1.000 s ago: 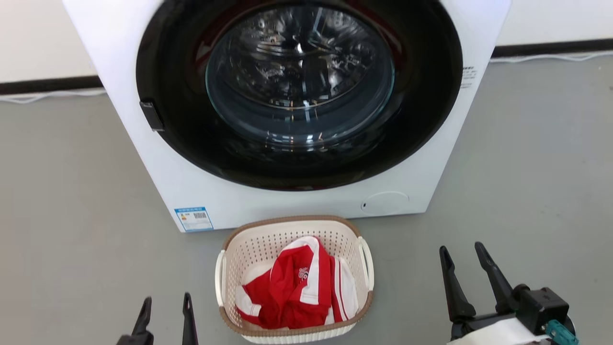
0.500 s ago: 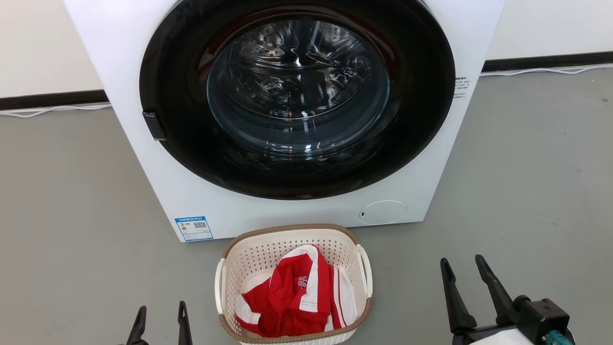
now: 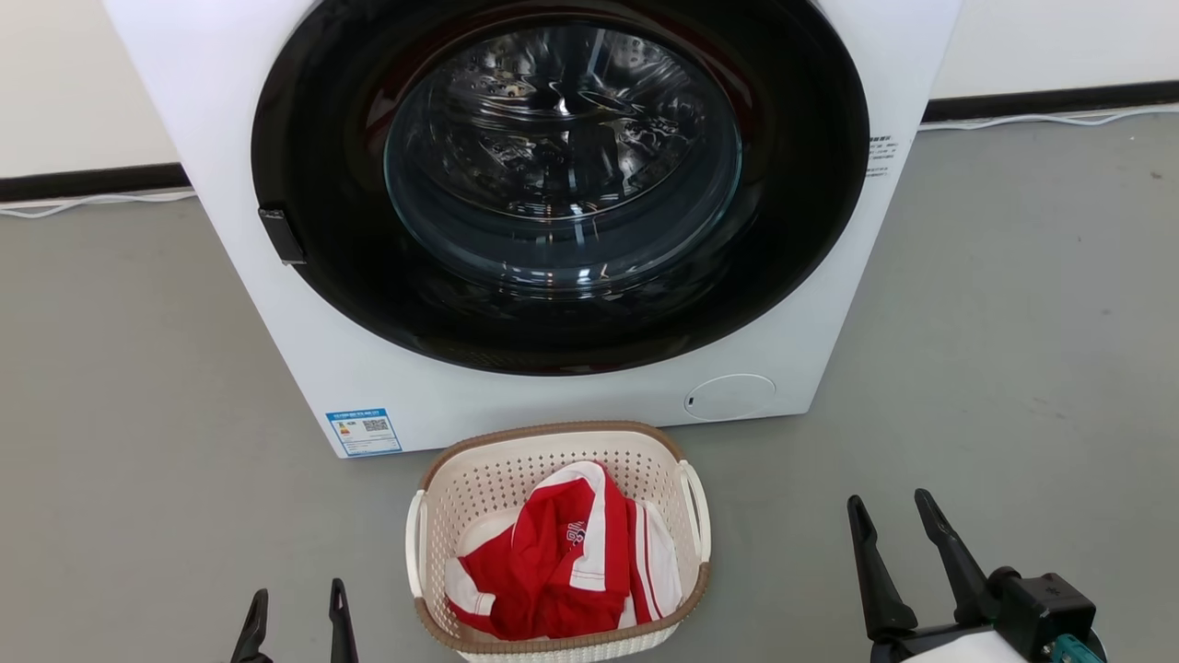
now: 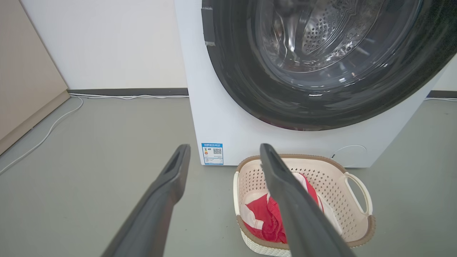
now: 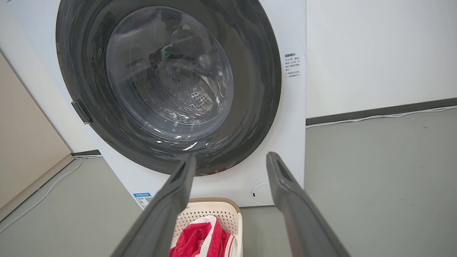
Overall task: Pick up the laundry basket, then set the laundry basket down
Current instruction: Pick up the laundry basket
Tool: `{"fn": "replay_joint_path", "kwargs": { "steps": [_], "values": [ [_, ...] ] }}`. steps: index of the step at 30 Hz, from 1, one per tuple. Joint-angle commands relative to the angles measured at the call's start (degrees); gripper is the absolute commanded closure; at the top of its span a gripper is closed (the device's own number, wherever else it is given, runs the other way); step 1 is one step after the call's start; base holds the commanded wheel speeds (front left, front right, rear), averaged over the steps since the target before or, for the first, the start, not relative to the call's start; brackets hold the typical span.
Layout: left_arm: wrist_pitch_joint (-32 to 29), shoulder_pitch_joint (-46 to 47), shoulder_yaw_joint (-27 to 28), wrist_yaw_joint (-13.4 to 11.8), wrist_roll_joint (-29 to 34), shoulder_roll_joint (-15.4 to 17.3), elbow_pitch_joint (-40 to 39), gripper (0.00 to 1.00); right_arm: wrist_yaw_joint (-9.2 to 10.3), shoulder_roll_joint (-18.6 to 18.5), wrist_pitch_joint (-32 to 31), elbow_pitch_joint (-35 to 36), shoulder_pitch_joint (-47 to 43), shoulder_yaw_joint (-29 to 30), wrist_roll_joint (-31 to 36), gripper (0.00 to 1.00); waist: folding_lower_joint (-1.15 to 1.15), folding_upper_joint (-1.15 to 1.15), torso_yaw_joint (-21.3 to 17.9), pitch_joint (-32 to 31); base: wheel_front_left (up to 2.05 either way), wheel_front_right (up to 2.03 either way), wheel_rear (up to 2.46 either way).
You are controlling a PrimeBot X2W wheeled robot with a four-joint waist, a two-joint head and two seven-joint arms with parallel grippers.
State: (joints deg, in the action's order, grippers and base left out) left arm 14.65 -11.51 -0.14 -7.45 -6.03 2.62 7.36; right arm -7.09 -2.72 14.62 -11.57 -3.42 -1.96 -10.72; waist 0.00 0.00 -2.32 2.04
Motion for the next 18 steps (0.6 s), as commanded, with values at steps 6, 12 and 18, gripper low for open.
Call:
{"fn": "replay_joint_path", "kwargs": {
  "steps": [6,12,18],
  "values": [
    [0.3,2.1,2.3,0.6,0.6,0.3,-1.1,0.0,-0.4,-0.2,0.4,1.3,2.5,-1.3,-0.5,0.0,0.0,0.0,-0.3,1.6,0.0,0.0,0.0],
    [0.3,3.8,2.8,1.4,1.0,0.3,-0.1,0.0,-0.4,-0.2,0.4,0.6,4.0,-1.2,-0.4,0.0,0.0,0.0,-0.3,3.7,0.0,0.0,0.0],
    [0.3,7.7,3.6,2.7,0.8,0.4,2.0,0.0,-0.4,-0.2,0.4,-1.6,8.2,-1.3,-0.4,0.0,0.0,0.0,-0.5,8.0,0.0,0.0,0.0]
  ]
}}
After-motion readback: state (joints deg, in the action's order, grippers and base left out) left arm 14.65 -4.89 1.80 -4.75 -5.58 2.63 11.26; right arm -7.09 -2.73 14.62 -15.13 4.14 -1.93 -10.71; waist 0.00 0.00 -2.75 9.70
